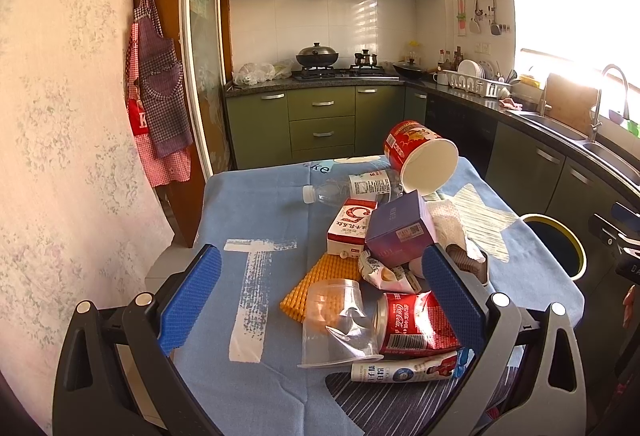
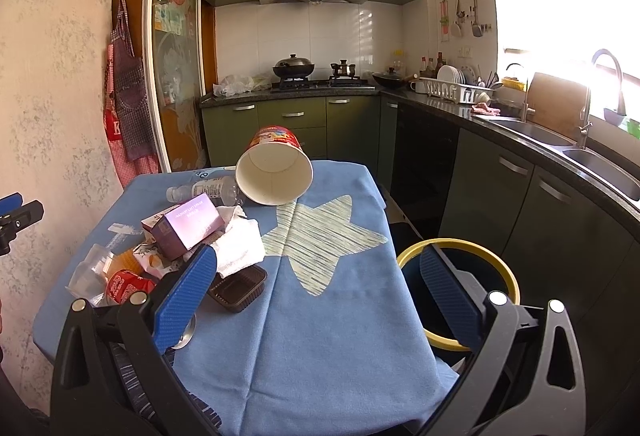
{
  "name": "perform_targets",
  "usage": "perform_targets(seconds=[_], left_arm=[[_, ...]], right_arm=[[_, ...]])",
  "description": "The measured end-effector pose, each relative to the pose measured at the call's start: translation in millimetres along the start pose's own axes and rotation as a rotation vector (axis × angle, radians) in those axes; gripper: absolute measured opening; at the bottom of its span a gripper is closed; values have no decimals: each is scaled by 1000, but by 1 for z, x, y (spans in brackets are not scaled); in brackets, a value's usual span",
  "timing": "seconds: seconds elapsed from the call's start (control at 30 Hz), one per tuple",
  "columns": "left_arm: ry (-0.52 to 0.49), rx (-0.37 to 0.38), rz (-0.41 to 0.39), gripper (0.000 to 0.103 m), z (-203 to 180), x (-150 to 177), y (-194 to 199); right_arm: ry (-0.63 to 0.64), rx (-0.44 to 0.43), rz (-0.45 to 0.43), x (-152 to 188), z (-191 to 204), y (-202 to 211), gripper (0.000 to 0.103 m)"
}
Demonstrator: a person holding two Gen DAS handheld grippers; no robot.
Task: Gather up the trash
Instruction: 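Grasp the red-and-white paper cup with the right gripper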
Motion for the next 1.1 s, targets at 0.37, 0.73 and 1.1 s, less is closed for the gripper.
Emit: perform_targets(seconds=[0.37, 0.73, 1.1], left_arm=[[-28, -30, 2, 99, 26, -35, -62], [7, -43, 1, 99, 70, -82, -197], [65, -59, 39, 99, 78, -58, -280]], right_arm=[[-6, -77, 10, -29, -5, -67, 97], [127, -125, 55, -69, 17, -201, 76], [233, -91, 181, -51, 33, -325, 48]])
Point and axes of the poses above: each gripper's, at about its wrist camera, not at the fingertips, and y roughly against the way its jaws point, z to its left, x to its underside, the point moved 10 cm from there along -y, roughly the way its jaws point, and after that the axes turned 4 degrees about -z, right-handed, at the moved point
